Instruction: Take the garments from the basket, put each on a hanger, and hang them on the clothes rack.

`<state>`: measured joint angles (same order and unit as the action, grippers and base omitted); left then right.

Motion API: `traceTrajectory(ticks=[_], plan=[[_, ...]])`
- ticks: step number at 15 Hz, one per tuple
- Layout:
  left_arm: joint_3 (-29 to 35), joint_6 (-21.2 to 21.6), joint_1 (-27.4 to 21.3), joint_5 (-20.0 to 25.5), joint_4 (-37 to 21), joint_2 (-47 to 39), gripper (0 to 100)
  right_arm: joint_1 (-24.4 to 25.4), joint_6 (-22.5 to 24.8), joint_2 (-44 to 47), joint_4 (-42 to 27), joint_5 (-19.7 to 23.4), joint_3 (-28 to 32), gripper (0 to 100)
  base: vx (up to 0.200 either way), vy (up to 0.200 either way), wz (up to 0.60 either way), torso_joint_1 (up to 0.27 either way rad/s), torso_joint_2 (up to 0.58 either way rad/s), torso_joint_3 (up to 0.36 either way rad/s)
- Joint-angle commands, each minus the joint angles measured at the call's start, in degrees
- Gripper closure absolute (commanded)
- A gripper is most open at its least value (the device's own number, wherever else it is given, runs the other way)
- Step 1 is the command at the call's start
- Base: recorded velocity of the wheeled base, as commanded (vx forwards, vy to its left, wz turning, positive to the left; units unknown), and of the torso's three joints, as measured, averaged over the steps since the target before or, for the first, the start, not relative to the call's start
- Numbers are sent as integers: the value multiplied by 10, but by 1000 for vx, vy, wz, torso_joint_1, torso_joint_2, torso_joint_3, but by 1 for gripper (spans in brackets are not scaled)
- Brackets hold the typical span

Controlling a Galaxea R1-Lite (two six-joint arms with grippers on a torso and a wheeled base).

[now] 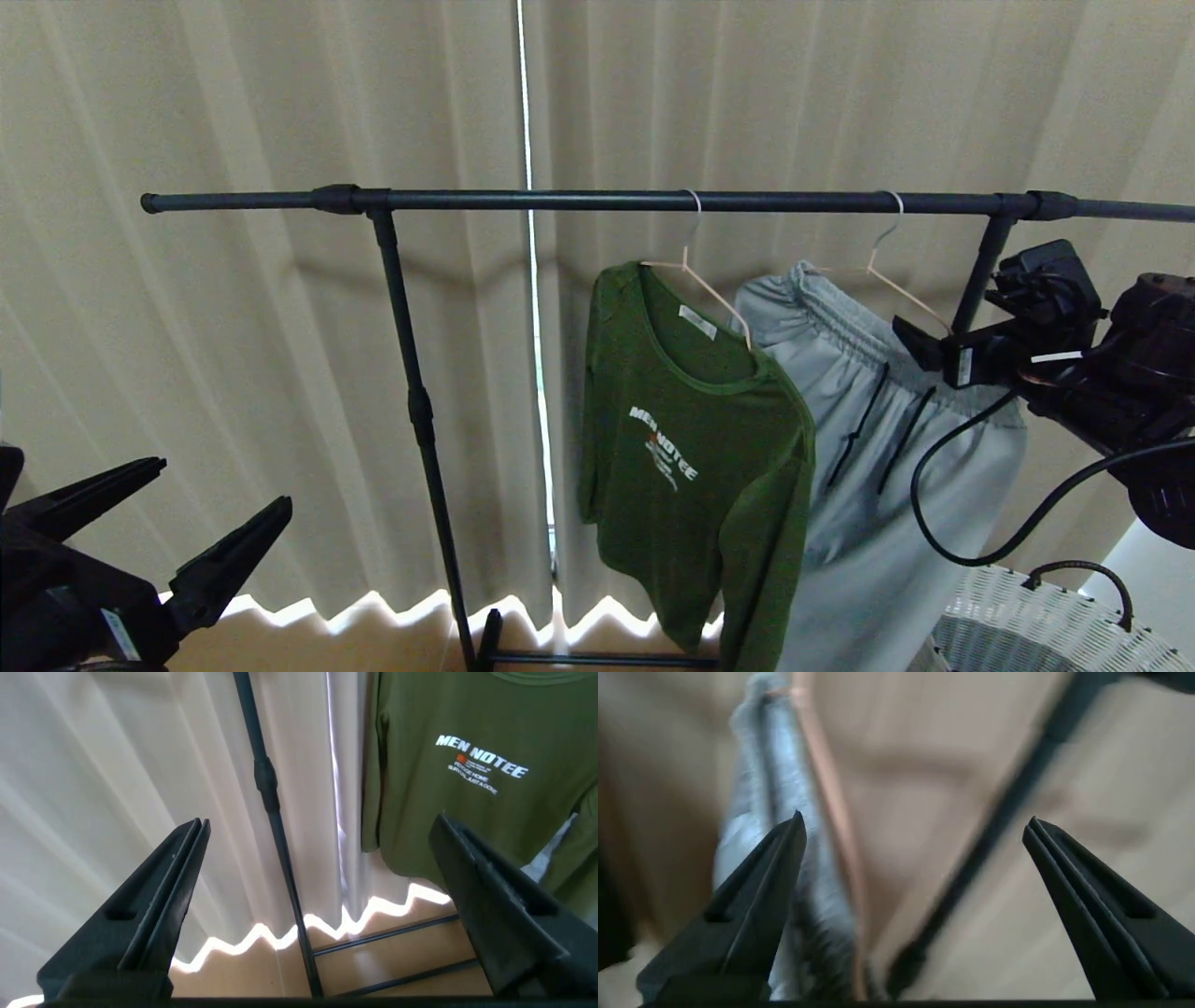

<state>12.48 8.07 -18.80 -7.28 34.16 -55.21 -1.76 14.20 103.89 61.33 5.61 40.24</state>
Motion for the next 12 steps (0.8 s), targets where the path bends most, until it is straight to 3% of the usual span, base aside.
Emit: traceTrajectory(ticks=[1,6,12], plan=[[0,0,0,0,0,1,0,-6,2,7,-2,32,2,0,0,0,0,0,0,0],[1,-1,1,0,0,4,0,-13,-2,-15,20,81,-20,0,0,0,0,0,0,0],[3,-1,2,0,1,7,0,-10,-23,-120,40,84,-63,0,0,0,0,0,0,0]])
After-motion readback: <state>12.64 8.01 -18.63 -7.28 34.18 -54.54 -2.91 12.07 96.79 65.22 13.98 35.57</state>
